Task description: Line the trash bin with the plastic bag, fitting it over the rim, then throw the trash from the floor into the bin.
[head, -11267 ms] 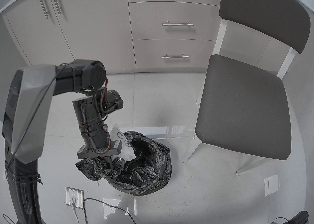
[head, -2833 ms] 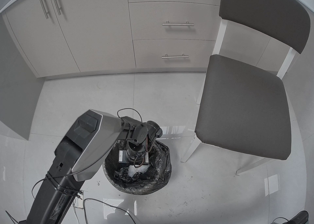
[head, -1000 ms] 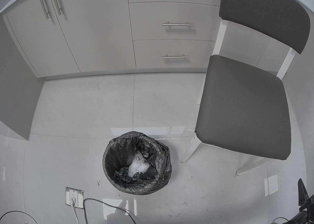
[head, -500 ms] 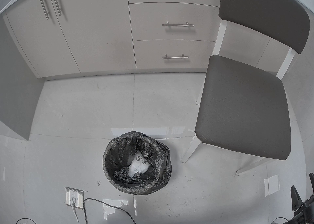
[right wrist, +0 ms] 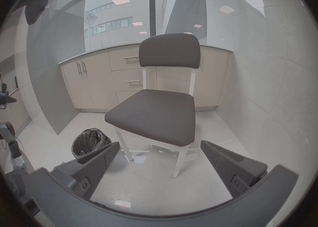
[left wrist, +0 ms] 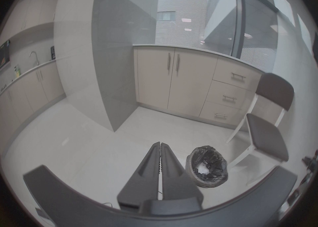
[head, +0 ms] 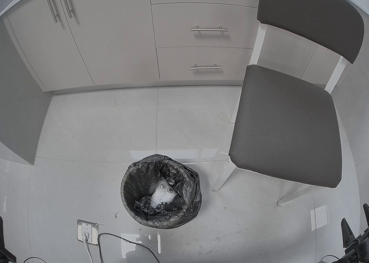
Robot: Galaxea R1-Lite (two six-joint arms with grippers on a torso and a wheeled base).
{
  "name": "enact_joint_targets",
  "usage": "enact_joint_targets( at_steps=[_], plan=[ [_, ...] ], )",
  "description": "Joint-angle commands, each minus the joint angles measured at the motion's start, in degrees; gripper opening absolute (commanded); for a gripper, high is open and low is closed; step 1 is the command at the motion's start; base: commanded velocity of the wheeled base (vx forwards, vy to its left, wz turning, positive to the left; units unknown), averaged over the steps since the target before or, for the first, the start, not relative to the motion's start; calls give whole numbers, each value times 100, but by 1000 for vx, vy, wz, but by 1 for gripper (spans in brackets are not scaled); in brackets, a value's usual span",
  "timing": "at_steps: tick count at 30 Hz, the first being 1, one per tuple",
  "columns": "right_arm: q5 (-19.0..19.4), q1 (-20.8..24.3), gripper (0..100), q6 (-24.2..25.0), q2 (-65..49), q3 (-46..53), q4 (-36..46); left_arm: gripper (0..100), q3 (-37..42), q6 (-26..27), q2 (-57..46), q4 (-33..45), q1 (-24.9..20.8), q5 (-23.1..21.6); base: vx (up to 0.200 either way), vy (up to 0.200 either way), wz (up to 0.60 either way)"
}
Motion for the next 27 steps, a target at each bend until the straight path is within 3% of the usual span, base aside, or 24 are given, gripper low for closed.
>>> enact_joint_targets(
  at_steps=[1, 7, 9, 11, 13, 21, 24, 27],
  plan=[
    [4, 6, 100, 5, -94, 99, 2, 0, 1657, 1084, -418, -1209, -307, -49, 0, 0, 0],
    [4, 6, 100, 5, -94, 90, 2, 0, 1938, 1233, -418, -1675, -281, -435, 0, 0, 0],
    [4, 6, 100, 5, -94, 99, 2, 0, 2202, 1515, -418, -2150, -263, -479, 0, 0, 0],
    [4, 6, 100, 5, -94, 90, 2, 0, 2228, 2095, -418, -2229, -263, -673, 0, 0, 0],
    [4, 6, 100, 5, -94, 99, 2, 0, 2219, 2270, -418, -2255, -263, -892, 0, 0, 0],
    [4, 6, 100, 14, -94, 99, 2, 0, 2254, 1014, -418, -2308, -254, -936, 0, 0, 0],
    [4, 6, 100, 14, -94, 99, 2, 0, 2263, 1075, -418, -2326, -272, -936, 0, 0, 0],
    [4, 6, 100, 23, -94, 99, 2, 0, 2439, 1462, -418, -2422, -281, -1007, 0, 0, 0]
  ],
)
